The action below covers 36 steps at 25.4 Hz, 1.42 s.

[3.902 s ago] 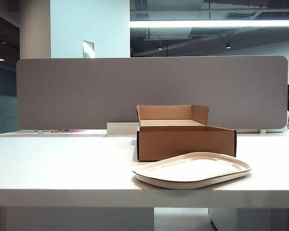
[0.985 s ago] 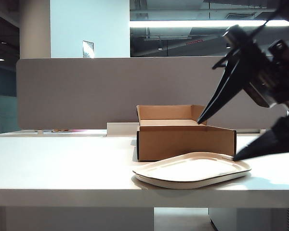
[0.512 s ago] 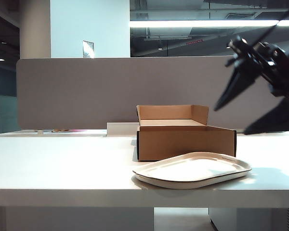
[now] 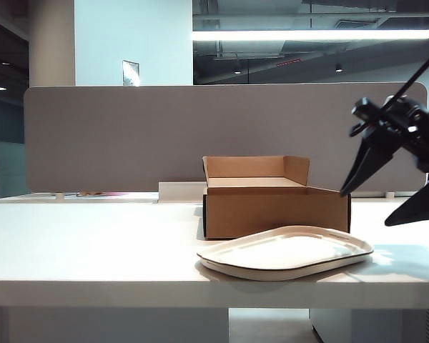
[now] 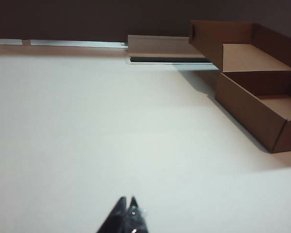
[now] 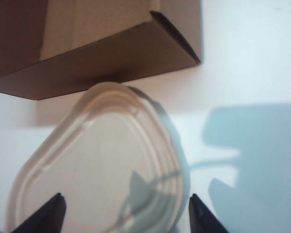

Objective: Pick up the lid and place it into the paper box.

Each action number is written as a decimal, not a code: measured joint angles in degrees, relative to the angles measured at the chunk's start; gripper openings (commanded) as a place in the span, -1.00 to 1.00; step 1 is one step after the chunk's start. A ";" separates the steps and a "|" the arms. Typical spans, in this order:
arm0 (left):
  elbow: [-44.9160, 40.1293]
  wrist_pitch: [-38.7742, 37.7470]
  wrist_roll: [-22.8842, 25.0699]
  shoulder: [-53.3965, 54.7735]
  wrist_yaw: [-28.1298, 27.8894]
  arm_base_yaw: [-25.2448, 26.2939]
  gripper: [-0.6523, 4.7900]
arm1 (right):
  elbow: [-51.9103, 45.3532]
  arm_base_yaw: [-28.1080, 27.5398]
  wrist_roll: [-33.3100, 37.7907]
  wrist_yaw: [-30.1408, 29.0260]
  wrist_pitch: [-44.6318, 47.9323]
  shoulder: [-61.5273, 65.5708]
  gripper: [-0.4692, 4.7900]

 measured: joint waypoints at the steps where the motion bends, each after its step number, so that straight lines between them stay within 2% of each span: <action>1: 0.00 0.00 0.00 -0.02 -0.02 0.00 -0.77 | 0.81 0.00 -0.74 0.02 -0.09 1.05 0.49; 9: 0.00 0.00 -0.02 -0.02 -0.02 0.00 -0.77 | 6.03 -0.02 -5.03 0.22 -0.70 8.68 0.49; 13: 0.00 0.00 -0.09 -0.02 -0.02 0.00 -0.77 | 8.83 -0.02 -8.28 0.24 -1.36 12.37 0.33; 22: 0.00 0.00 -0.11 -0.11 -0.02 0.00 -0.77 | 12.61 -0.02 -17.62 2.67 -5.42 15.17 0.32; 23: 0.00 0.00 -0.11 -0.11 -0.02 0.00 -0.77 | 12.70 -0.02 -18.53 2.78 -6.12 15.32 0.30; 27: 0.00 0.00 -0.11 -0.09 -0.02 0.00 -0.77 | 12.74 -0.02 -20.52 2.82 -7.10 15.47 0.03; 36: 0.00 0.00 -0.11 -0.11 -0.02 0.00 -0.77 | 12.74 0.15 -23.82 2.82 -7.06 15.80 0.01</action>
